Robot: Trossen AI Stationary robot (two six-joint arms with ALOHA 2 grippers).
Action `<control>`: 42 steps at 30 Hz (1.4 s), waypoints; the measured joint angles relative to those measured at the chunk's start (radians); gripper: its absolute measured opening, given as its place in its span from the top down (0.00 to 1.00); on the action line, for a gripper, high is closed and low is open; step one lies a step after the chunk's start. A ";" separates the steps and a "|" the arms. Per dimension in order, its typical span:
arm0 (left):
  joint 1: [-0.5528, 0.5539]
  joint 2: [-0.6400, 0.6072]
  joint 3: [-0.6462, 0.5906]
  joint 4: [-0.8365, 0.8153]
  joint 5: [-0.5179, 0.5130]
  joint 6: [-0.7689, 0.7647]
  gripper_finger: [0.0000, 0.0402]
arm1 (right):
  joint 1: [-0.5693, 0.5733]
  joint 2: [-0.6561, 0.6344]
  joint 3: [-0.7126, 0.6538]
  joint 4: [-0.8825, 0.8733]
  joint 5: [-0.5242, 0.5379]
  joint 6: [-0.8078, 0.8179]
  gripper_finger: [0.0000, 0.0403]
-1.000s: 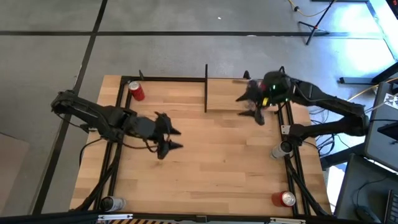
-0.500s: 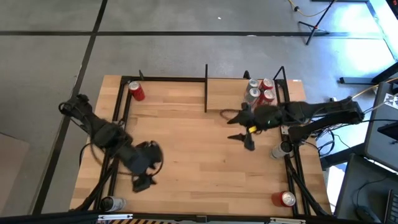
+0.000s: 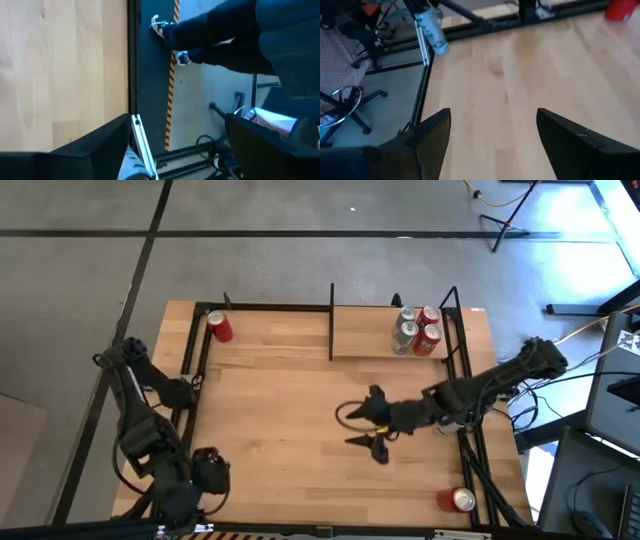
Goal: Place canned beverage on shelf
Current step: Put the bottom white soda can on the shelf
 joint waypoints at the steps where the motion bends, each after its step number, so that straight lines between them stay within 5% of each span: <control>1: 0.004 0.000 0.000 0.006 -0.005 -0.006 0.22 | 0.013 0.008 0.000 -0.007 0.010 0.025 0.30; 10: 0.018 0.002 0.000 0.040 -0.076 0.023 0.20 | 0.093 0.045 0.000 -0.027 0.072 0.179 0.30; 18: 0.017 0.040 -0.001 -0.059 0.008 -0.001 0.05 | 0.094 0.045 0.000 -0.034 0.088 0.206 0.30; 29: -0.094 0.038 0.000 -0.142 0.089 -0.214 0.03 | 0.093 0.045 0.000 -0.095 0.116 0.204 0.30; 37: -0.267 0.038 0.000 -0.318 -0.111 -0.267 0.05 | 0.093 0.045 0.000 -0.114 0.125 0.212 0.30; 42: -0.283 0.038 -0.038 -0.295 -0.110 -0.269 0.05 | 0.093 0.044 0.000 -0.116 0.125 0.212 0.30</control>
